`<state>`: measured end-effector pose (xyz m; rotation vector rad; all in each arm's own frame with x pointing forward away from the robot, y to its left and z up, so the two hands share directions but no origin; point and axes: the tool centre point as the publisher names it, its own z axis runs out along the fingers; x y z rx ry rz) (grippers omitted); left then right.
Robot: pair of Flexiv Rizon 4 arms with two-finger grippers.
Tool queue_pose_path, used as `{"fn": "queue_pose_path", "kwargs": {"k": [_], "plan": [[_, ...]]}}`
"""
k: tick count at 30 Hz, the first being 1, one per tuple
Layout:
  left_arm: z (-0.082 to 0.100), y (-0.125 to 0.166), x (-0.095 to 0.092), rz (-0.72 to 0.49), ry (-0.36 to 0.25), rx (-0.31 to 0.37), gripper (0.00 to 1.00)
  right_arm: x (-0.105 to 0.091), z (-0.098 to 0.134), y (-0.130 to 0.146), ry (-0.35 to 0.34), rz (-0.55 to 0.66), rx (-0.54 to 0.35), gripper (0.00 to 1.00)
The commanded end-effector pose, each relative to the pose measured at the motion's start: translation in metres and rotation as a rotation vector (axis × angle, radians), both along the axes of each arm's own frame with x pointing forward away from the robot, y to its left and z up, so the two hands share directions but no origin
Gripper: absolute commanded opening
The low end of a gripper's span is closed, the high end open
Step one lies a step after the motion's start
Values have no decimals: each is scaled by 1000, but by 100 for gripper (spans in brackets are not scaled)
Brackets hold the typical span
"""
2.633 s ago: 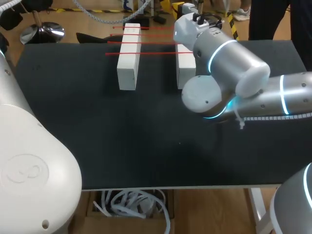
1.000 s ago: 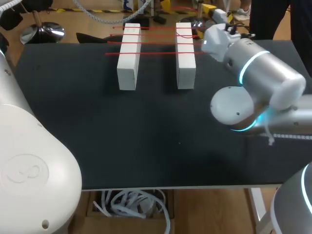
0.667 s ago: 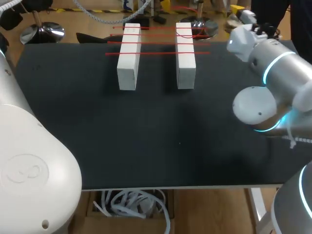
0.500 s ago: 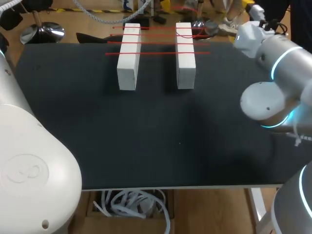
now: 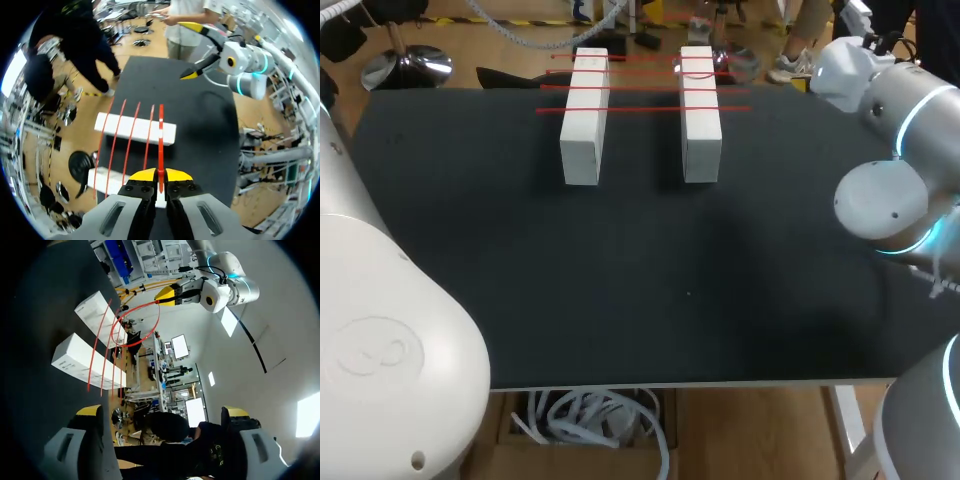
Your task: Grab the tape and strap the tape.
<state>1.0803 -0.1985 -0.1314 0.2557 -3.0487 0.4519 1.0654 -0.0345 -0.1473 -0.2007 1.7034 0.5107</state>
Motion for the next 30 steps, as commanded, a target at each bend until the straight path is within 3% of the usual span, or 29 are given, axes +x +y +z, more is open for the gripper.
{"fn": "queue_pose_path", "kwargs": {"k": [1, 9, 16, 18, 19, 20, 30], "plan": [[16, 60, -9, 144, -13, 89, 0, 0, -1, -4, -17, 92, 18, 100], [43, 218, -41, 530, -4, 291, 0, 0, -1, -4, -17, 92, 18, 100], [54, 304, -54, 691, 55, 407, 0, 0, -1, -4, -17, 92, 18, 100], [56, 327, -56, 735, 59, 398, 0, 0, -1, -4, -17, 92, 18, 100], [57, 332, -55, 740, 67, 401, 30, 0, -1, -4, -17, 92, 18, 100], [57, 332, -55, 740, 67, 401, 100, 0, -1, -4, -17, 92, 18, 100], [57, 332, -55, 740, 67, 401, 100, 0, -1, -4, -17, 92, 18, 100]]}}
